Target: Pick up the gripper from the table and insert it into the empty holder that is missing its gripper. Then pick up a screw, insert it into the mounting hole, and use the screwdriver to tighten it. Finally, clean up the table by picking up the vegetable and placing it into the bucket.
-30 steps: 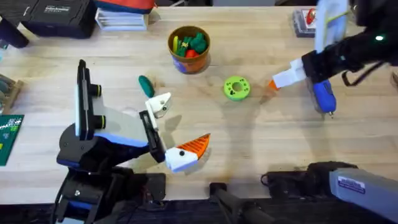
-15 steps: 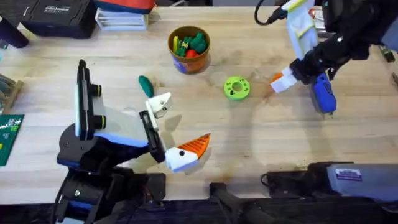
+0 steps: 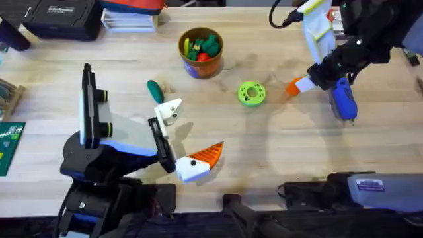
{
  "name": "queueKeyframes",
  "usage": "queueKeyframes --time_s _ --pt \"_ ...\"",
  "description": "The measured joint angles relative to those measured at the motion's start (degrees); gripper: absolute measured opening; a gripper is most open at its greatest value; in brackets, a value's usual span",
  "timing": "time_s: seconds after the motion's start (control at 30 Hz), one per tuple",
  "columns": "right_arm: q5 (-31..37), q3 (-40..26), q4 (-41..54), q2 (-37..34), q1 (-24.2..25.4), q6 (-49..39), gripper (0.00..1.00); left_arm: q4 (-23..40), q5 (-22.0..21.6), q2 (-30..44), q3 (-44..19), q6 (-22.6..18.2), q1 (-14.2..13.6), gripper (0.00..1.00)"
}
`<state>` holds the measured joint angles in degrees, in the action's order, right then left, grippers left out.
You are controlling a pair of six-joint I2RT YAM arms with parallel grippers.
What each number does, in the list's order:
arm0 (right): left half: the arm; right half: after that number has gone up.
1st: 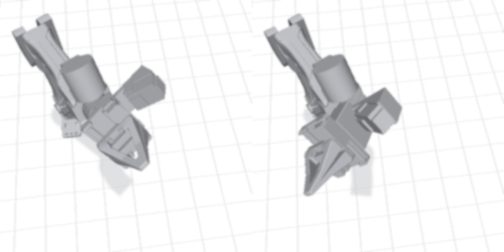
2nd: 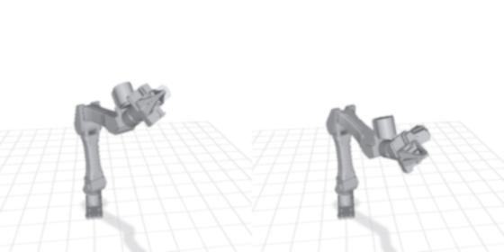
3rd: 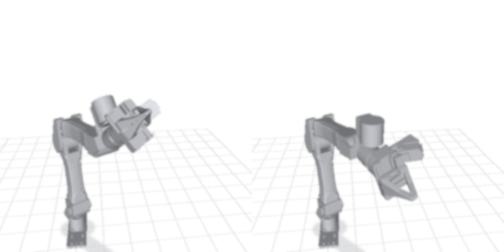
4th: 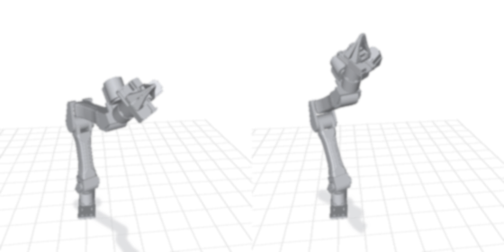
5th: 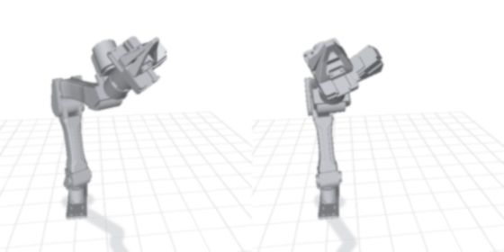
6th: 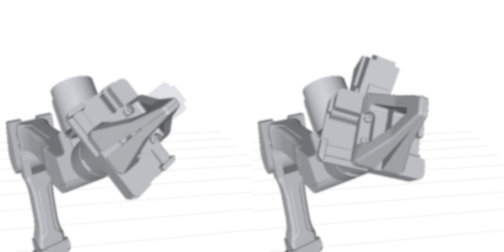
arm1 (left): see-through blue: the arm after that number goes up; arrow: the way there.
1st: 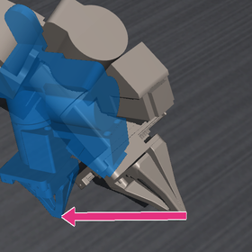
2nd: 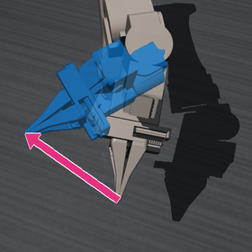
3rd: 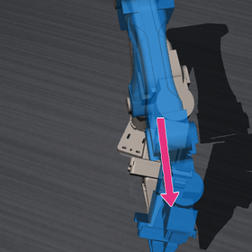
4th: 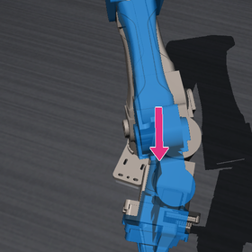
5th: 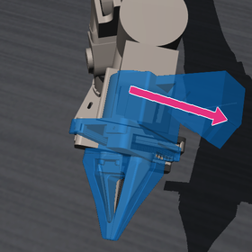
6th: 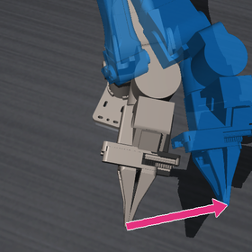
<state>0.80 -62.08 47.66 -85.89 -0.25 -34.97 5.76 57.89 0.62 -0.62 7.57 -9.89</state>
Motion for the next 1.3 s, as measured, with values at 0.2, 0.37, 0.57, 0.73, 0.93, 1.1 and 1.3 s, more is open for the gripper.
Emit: queueKeyframes --time_s 0.2,0.37,0.57,0.73,0.93,1.1,1.3 --pt "-1.1 0.0 -0.8 0.0 0.0 0.0 0.372 0.0 0.0 0.0 0.0 0.0 0.0 0.985" --pt "-1.3 0.0 -1.3 0.0 0.0 0.0 0.389 0.0 0.0 0.0 0.0 0.0 0.0 0.985" --pt "-1.3 -0.1 -1.3 -0.5 0.0 0.0 0.388 0.0 0.0 0.0 0.0 0.0 0.0 0.985" --pt "-1.3 -0.1 -1.3 -2.7 0.0 0.0 0.229 0.0 0.0 0.0 0.0 0.0 0.0 0.985" --pt "-1.7 -0.1 -1.4 -2.7 -0.1 0.0 0.012 0.0 0.0 0.0 0.0 0.0 0.0 0.985" --pt "-1.7 -0.1 -0.9 1.7 -0.1 1.1 0.008 0.0 0.0 0.0 0.0 0.0 0.0 0.985" --pt "-1.8 -0.8 2.9 15.7 0.1 4.1 0.008 0.0 0.0 0.0 0.0 0.0 0.0 0.985"
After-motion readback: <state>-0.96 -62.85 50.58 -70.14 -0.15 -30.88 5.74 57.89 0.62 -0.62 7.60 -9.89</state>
